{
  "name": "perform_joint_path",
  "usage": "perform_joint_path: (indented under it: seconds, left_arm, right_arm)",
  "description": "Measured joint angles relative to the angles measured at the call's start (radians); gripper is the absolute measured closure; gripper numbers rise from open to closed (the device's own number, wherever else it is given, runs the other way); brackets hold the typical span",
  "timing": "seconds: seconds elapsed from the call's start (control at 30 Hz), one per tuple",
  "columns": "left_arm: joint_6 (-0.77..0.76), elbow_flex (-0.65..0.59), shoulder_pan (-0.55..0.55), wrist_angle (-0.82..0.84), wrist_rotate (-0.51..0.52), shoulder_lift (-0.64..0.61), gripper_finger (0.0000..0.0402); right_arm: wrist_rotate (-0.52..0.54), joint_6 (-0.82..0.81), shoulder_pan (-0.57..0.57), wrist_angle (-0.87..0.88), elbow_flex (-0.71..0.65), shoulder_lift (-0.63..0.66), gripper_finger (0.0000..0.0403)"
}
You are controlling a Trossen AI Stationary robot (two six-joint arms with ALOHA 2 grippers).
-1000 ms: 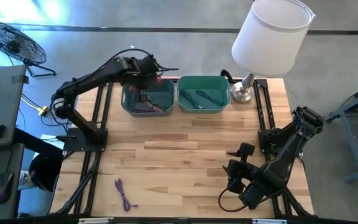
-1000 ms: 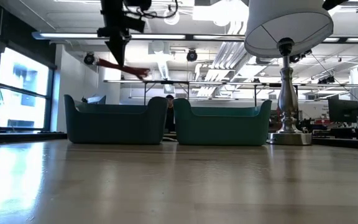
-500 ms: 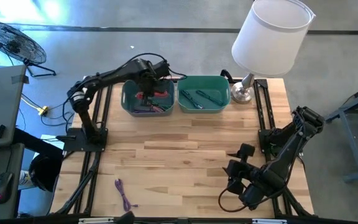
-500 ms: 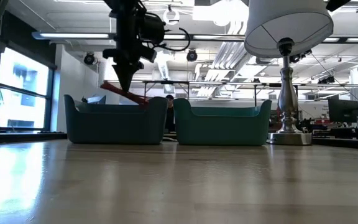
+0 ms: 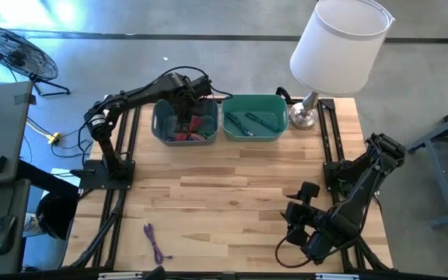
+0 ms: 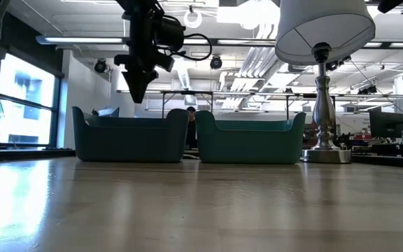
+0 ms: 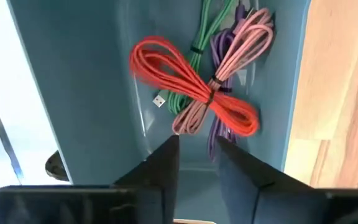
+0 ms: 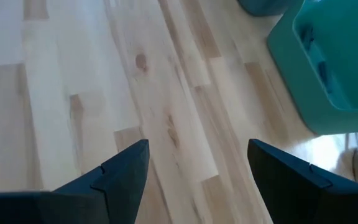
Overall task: Pick & Place USB Port
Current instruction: Put the white usb cable into the green bin
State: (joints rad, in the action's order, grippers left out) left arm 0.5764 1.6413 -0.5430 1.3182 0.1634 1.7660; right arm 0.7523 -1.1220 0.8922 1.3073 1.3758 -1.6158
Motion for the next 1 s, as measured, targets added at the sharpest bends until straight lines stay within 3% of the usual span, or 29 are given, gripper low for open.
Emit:
perform_joint_path:
  seconds: [0.1, 0.3, 0.4, 0.57, 0.73, 1.0]
  left_arm:
    - [-0.021, 0.000, 0.000, 0.015, -0.015, 0.000, 0.0280]
    - [-0.072, 0.000, 0.018, 0.054, -0.218, -0.001, 0.0262]
    - [-0.084, 0.000, 0.068, 0.048, -0.301, -0.001, 0.0261]
    - [-0.111, 0.000, 0.195, -0.016, -0.338, -0.001, 0.0261]
    - [-0.154, 0.000, 0.348, -0.117, -0.340, -0.001, 0.0261]
    - [-0.255, 0.000, 0.603, -0.258, -0.318, -0.001, 0.0261]
  right_arm:
    - [-0.086, 0.054, 0.004, -0.003, 0.000, -0.004, 0.0137]
    - [-0.421, 0.226, -0.008, 0.025, 0.000, -0.005, 0.0137]
    - [-0.612, 0.214, -0.022, 0.047, 0.000, -0.005, 0.0137]
    - [-0.808, 0.288, -0.007, 0.052, 0.000, -0.005, 0.0137]
    - [-0.875, 0.402, 0.060, 0.035, 0.000, -0.008, 0.0137]
    - [-0.825, 0.435, 0.205, -0.047, 0.000, -0.049, 0.0137]
